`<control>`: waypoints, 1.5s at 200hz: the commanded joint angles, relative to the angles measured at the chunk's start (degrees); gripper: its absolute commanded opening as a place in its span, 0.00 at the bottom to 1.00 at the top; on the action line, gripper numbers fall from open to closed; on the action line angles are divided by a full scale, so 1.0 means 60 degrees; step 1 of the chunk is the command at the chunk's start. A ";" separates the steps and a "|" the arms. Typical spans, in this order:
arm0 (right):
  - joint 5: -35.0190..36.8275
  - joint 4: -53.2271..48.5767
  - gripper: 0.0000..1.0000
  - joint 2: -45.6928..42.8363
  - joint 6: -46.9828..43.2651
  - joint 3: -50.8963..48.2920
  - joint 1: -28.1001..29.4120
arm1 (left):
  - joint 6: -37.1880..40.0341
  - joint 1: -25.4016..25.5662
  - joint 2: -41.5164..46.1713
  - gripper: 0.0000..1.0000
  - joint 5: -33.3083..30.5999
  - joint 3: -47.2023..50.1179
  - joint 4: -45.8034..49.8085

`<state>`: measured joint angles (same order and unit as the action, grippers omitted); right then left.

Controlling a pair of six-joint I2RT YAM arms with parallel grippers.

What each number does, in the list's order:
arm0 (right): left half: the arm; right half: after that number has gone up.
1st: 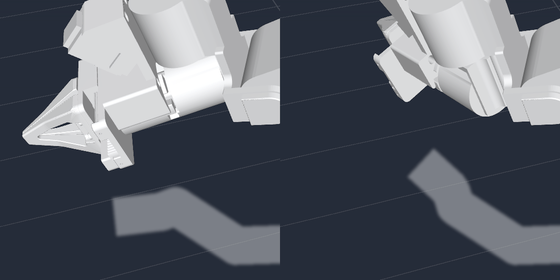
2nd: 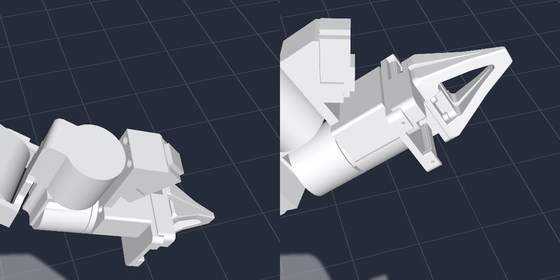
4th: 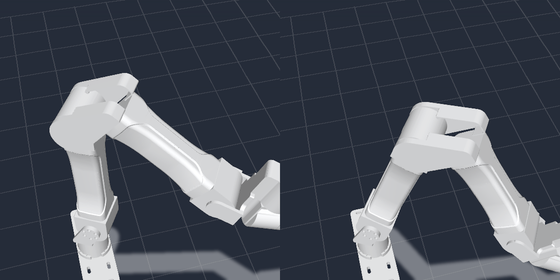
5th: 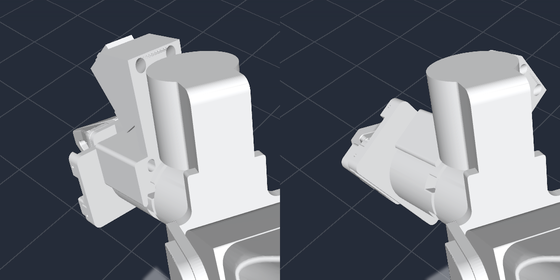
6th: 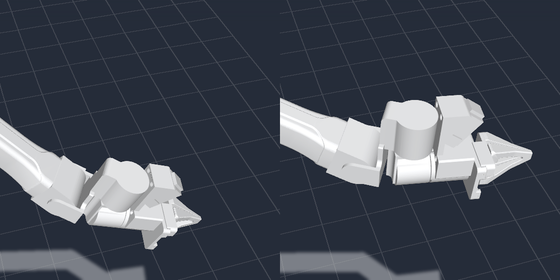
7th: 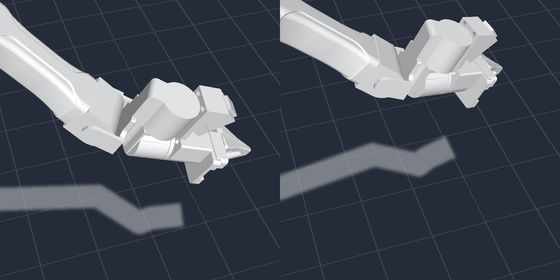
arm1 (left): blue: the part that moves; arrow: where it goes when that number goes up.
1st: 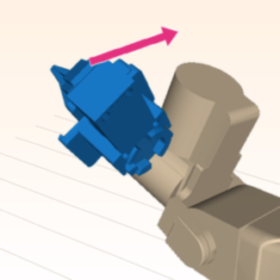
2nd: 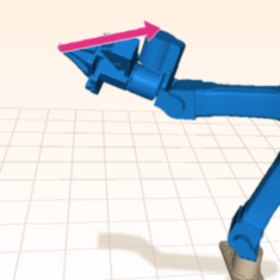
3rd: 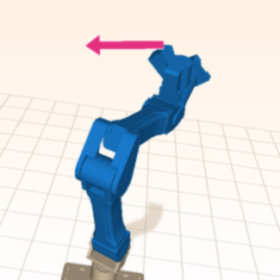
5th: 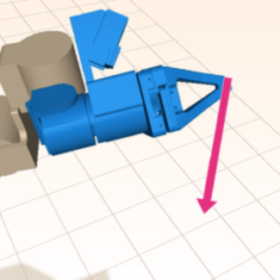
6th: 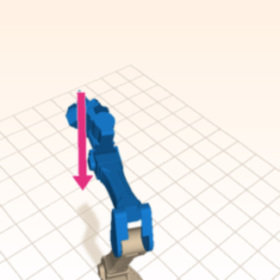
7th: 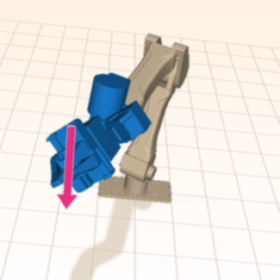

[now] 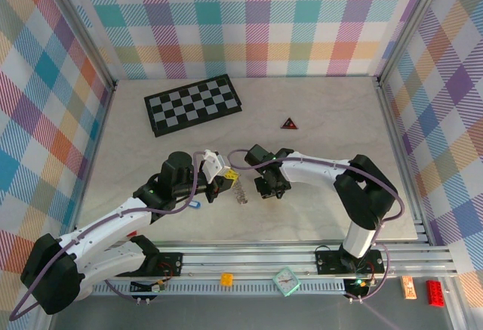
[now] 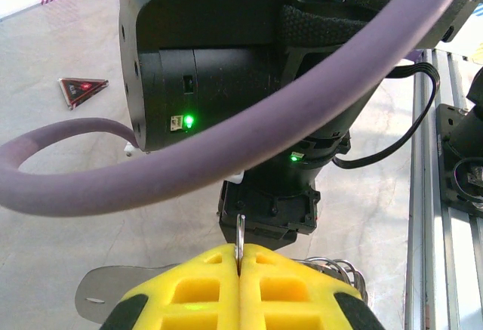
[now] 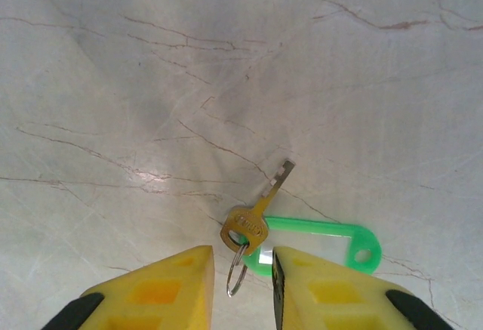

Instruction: Put the keys on the keyring

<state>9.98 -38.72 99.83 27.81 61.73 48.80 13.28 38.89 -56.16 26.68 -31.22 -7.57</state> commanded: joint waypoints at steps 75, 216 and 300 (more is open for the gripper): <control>-0.0255 -0.0358 0.19 0.0193 -0.0026 0.0058 0.0056 | 0.0061 0.0130 0.0139 0.00 0.0110 0.0033 -0.0217; -0.0140 -0.0563 0.05 0.0152 0.0017 0.0139 0.0059 | 0.0087 0.0136 0.0175 0.00 0.0084 0.0062 -0.0247; 0.0066 0.0777 0.00 -0.2943 -0.1794 -0.1335 0.0071 | 0.0115 0.0138 0.0265 0.00 0.0036 0.0070 -0.0247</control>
<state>10.22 -37.87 89.56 24.27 56.71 48.84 13.28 38.89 -55.94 26.65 -31.22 -7.57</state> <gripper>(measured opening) 0.042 0.045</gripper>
